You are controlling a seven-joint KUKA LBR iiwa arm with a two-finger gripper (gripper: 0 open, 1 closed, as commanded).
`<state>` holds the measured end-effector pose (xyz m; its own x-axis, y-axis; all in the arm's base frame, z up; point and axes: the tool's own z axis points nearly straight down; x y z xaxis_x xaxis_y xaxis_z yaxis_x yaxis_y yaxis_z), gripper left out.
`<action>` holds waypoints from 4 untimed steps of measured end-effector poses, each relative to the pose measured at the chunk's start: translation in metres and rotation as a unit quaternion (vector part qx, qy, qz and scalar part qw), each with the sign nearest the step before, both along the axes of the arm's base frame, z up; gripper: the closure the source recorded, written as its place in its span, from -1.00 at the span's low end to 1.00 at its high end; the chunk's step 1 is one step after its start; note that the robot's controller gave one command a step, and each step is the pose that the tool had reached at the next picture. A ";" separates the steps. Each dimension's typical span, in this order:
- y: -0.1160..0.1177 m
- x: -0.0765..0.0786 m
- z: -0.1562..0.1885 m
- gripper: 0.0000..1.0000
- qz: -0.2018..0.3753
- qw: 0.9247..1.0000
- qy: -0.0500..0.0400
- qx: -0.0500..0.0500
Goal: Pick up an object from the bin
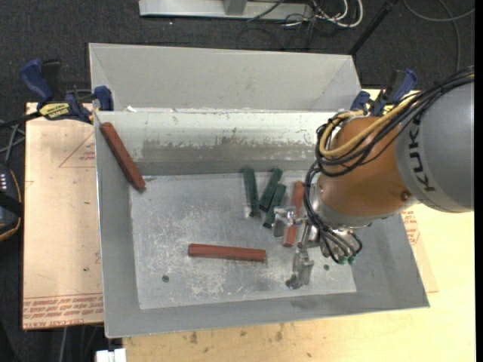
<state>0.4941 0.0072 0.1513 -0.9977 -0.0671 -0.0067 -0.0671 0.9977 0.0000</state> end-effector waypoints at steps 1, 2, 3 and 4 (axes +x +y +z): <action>0.013 0.011 -0.082 1.00 -0.068 0.998 0.004 0.001; 0.013 0.012 -0.082 -1.00 -0.068 0.998 0.003 0.001; 0.013 0.012 -0.082 -1.00 -0.068 0.998 0.003 0.001; 0.081 0.001 -0.073 1.00 -0.085 0.996 0.003 0.001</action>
Offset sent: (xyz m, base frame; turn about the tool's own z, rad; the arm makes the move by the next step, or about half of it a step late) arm 0.0000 0.0000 0.0000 0.0000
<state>0.4953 0.0881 0.0781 -0.9947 0.1029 -0.0001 0.1029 0.9947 0.0011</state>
